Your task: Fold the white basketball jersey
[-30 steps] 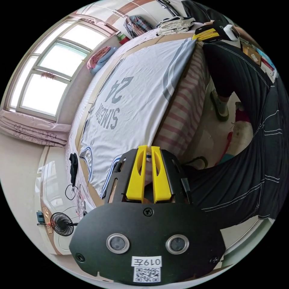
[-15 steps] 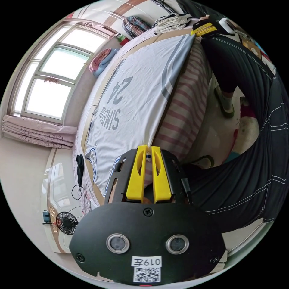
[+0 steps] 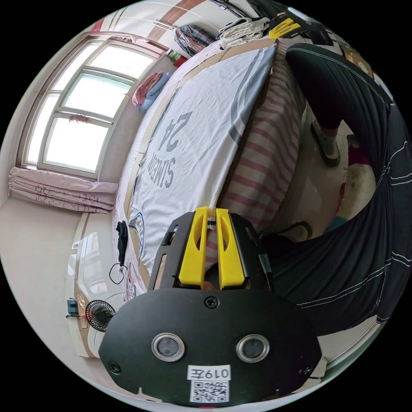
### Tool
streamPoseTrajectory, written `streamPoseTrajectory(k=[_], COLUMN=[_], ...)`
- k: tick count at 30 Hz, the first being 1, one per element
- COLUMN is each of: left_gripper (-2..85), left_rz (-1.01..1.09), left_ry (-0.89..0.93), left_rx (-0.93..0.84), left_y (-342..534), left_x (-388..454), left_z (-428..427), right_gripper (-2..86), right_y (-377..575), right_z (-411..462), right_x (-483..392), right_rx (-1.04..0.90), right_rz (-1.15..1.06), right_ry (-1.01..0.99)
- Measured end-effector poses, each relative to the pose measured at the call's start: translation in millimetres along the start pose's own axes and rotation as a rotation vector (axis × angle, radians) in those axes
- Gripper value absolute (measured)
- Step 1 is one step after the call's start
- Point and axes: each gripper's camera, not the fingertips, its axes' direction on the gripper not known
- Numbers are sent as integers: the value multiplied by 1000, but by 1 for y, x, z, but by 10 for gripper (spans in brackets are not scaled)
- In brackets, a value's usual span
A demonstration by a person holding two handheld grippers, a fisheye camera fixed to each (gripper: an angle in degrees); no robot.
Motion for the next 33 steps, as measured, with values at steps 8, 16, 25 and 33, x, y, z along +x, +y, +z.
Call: streamPoseTrajectory(k=[8, 16, 25, 33], left_gripper=[19, 57, 25, 12], left_rz=[18, 16, -1, -20], left_ry=[-69, -65, 55, 59], left_rx=[-17, 19, 10, 22], left_y=[4, -4, -4, -3], left_x=[6, 1, -10, -15], left_z=[-6, -10, 13, 19], right_gripper=[37, 62, 49, 82], right_y=[-32, -53, -112, -174], right_z=[-40, -18, 29, 116], right_x=[133, 288, 437, 575], right_rx=[137, 230, 111, 7], right_rz=[294, 642, 708, 949], right_ry=[-275, -768, -937, -907])
